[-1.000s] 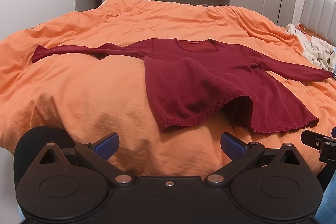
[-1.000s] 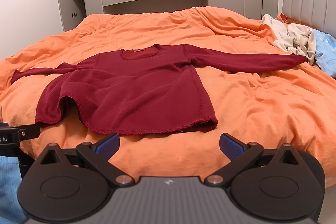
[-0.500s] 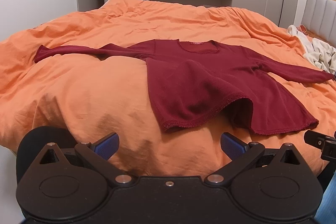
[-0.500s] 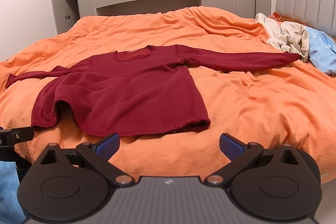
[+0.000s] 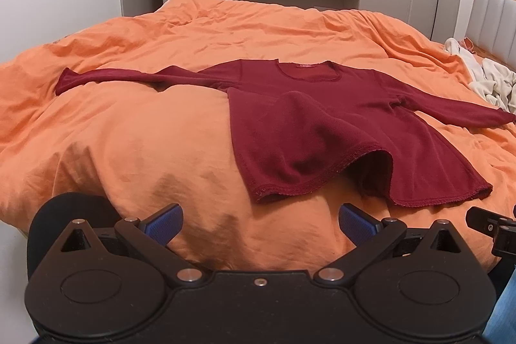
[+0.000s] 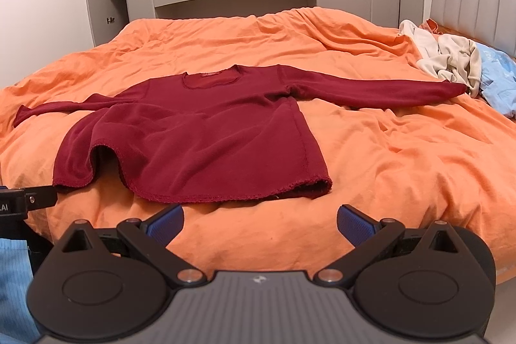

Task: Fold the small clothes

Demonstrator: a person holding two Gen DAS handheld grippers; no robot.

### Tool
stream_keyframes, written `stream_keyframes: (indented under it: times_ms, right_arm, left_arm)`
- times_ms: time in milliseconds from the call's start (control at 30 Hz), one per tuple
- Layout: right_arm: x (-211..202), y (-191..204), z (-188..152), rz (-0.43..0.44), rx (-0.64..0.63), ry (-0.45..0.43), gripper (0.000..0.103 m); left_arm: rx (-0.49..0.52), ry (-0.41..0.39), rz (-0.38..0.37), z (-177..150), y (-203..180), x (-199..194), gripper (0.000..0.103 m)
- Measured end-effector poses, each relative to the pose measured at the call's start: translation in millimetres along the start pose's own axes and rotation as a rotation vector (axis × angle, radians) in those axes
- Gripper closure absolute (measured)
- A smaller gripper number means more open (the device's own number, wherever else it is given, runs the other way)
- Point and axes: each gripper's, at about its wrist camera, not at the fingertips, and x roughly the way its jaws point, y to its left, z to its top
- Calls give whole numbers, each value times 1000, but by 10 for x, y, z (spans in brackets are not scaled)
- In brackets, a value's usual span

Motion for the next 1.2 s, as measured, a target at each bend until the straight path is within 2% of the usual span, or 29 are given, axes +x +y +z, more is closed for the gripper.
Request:
stream_keyframes:
  times_ms: [367, 700, 900, 1000, 1100, 1200]
  right_arm:
    - [52, 21, -2, -7, -3, 22, 0]
    - [174, -8, 50, -19, -14, 83, 0]
    - [254, -168, 273, 26, 20, 86, 0]
    - [302, -330, 477, 76, 61, 43, 0]
    - [423, -539, 680, 85, 112, 22, 0]
    - [571, -809, 878, 114, 182, 7, 0]
  left_arm:
    - [-12, 17, 12, 12, 28, 15, 1]
    - [-6, 42, -22, 113, -31, 109, 1]
    - [-1, 84, -126, 492, -122, 203, 1]
    - [32, 74, -112, 767, -262, 310, 1]
    - [60, 66, -80, 1060, -433, 474, 1]
    - [69, 52, -89, 1359, -554, 661, 1]
